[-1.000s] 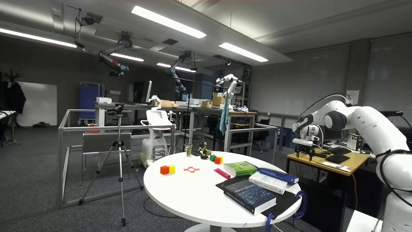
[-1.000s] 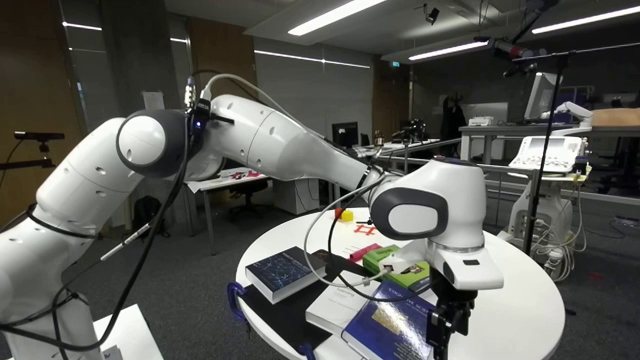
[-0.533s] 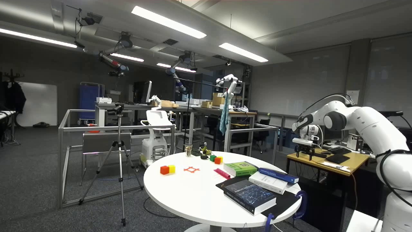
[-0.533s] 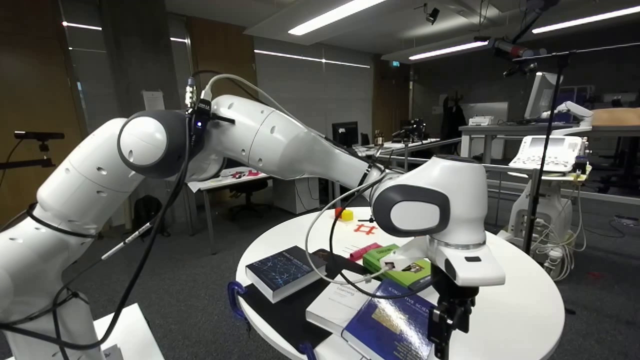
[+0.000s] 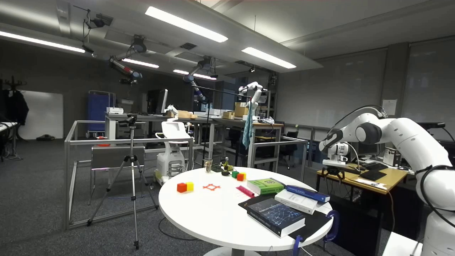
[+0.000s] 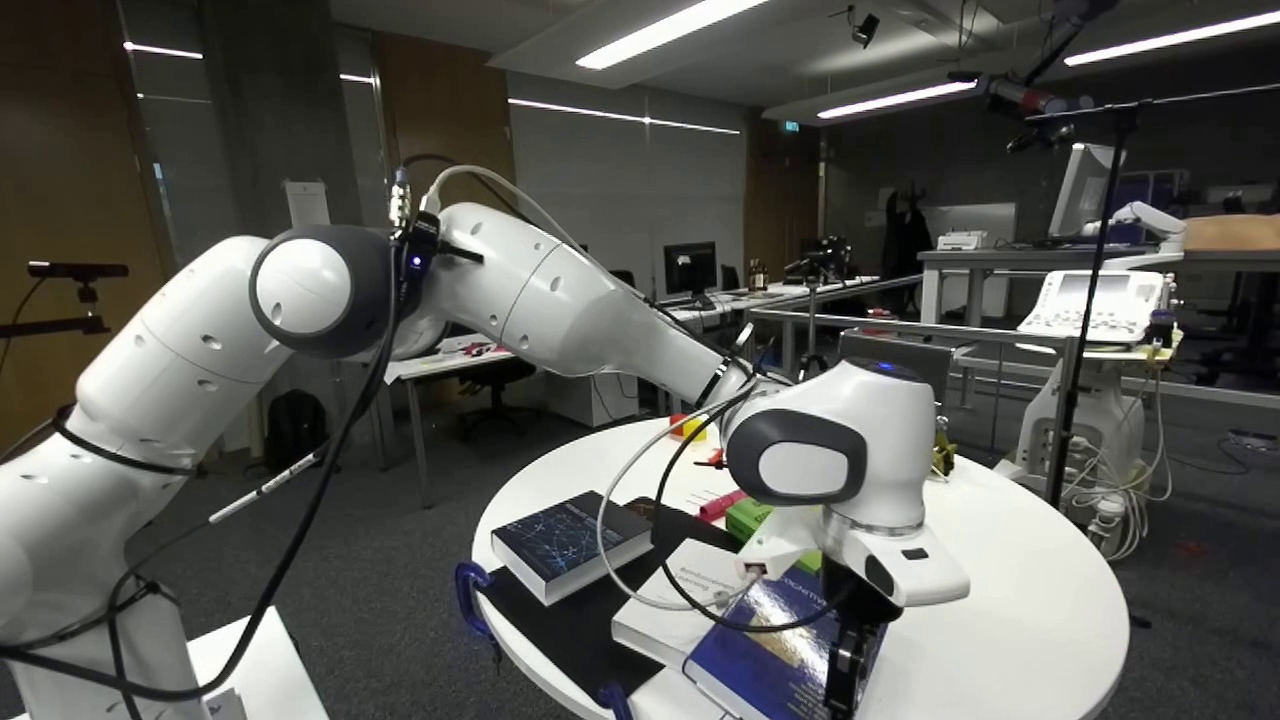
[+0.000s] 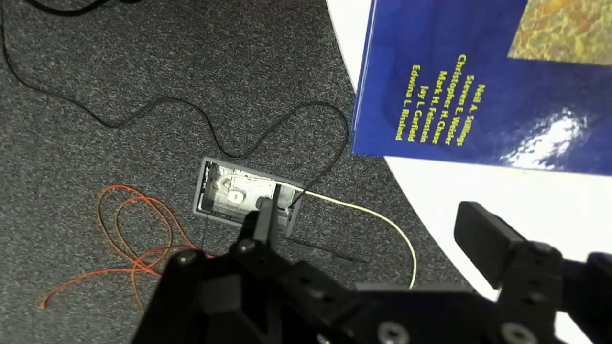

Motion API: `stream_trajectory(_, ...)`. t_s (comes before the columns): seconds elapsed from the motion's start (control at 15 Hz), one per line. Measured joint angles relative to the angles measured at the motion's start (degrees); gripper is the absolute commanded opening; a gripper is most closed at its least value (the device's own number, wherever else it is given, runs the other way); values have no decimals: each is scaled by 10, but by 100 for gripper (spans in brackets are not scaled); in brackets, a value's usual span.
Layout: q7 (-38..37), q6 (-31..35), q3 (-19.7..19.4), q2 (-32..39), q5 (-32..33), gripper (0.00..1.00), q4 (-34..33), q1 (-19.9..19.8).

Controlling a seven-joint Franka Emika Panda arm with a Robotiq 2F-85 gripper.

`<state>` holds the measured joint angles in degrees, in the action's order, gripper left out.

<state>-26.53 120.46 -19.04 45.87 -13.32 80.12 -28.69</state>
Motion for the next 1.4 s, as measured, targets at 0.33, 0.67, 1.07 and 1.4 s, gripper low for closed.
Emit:
stream_trajectory(0.33, 66, 12, 21, 7, 1, 100, 3, 3)
stream_trajectory(0.67, 33, 67, 35, 45, -13, 100, -15, 12)
stream_trajectory(1.07, -74, 87, 40, 102, -54, 100, -94, 18)
stream_trajectory(1.4, -100, 87, 34, 143, -49, 100, -161, 16)
